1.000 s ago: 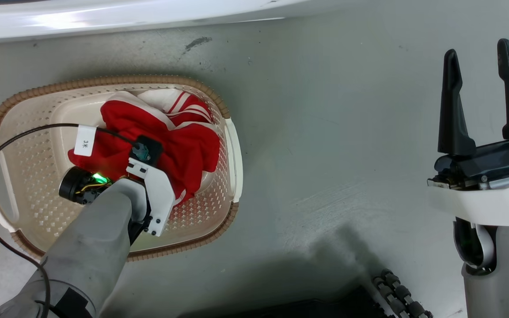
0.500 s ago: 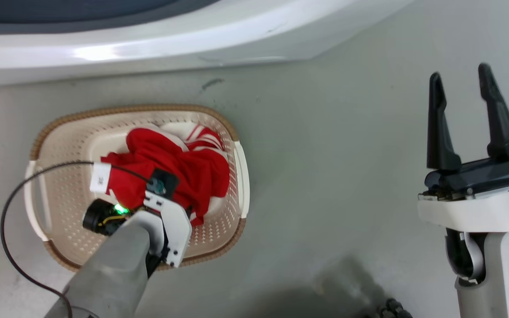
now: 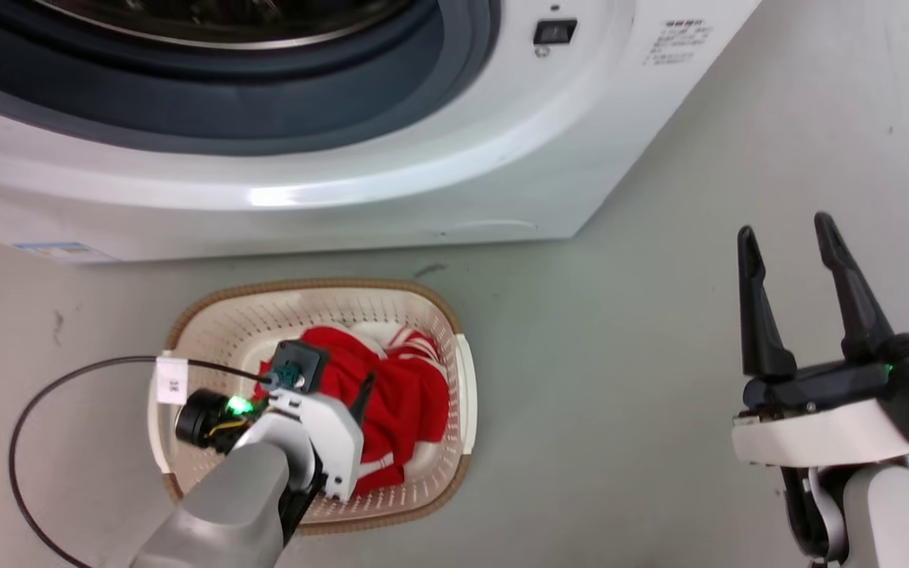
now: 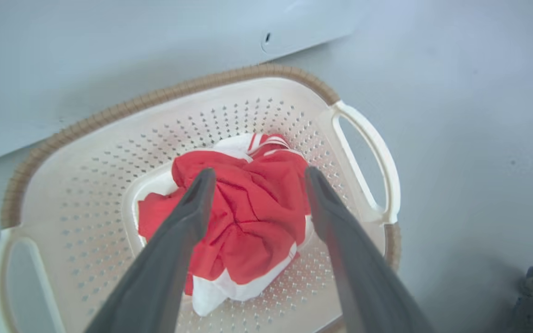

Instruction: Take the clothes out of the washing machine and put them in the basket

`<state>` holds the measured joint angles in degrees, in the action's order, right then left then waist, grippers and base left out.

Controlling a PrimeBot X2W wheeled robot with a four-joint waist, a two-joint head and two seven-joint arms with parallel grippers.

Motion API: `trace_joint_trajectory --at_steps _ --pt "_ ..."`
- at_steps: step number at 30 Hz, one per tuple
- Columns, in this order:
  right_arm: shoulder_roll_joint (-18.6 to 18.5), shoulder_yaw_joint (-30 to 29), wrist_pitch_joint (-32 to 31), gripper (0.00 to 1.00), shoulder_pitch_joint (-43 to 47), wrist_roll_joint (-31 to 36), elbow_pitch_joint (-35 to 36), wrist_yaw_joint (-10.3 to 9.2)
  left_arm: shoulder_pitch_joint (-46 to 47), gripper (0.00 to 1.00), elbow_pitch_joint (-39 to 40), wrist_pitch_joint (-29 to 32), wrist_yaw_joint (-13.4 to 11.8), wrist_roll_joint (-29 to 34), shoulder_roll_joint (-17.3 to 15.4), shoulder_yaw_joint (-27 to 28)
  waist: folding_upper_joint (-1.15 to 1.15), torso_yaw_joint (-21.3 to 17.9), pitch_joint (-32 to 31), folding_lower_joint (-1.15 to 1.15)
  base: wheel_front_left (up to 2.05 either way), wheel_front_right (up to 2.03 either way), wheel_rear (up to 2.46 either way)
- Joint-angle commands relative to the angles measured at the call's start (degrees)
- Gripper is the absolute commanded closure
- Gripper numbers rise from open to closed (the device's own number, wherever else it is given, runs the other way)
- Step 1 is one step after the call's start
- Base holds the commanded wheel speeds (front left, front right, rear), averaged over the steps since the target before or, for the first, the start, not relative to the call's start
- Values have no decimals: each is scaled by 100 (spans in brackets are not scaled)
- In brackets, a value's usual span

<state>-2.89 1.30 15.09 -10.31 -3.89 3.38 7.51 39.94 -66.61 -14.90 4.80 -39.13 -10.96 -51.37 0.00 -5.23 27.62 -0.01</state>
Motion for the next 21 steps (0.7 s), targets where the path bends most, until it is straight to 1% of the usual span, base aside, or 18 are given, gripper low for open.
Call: trace_joint_trajectory --at_steps 1,4,8,10,13,17,21 --pt "3 -11 11 0 131 48 -32 -4 -138 0 359 -36 -147 58 -101 167 0 181 -392 1 0 0 0" --pt "5 20 11 0 280 90 -84 -4 -494 0 1144 -27 -434 236 -280 581 0 266 -655 1 0 0 0" --pt "4 4 11 0 454 122 -137 -4 -1012 0 2222 -30 -804 568 -417 1278 0 371 -987 1 0 0 0" --pt "4 18 11 0 527 144 -160 -4 -1345 0 2767 -30 -978 773 -457 1669 0 404 -1130 1 0 0 0" --pt "4 10 11 0 647 143 -195 -4 -1824 0 3544 -30 -1193 1140 -426 2219 0 454 -1335 1 0 0 0" --pt "4 9 11 0 753 132 -227 -4 -2439 0 4380 -31 -1338 1586 -325 2877 0 497 -1555 1 0 0 0" --pt "4 1 12 0 872 119 -248 -4 -2940 0 5120 -30 -1381 1974 -135 3522 0 520 -1743 1 0 0 0"
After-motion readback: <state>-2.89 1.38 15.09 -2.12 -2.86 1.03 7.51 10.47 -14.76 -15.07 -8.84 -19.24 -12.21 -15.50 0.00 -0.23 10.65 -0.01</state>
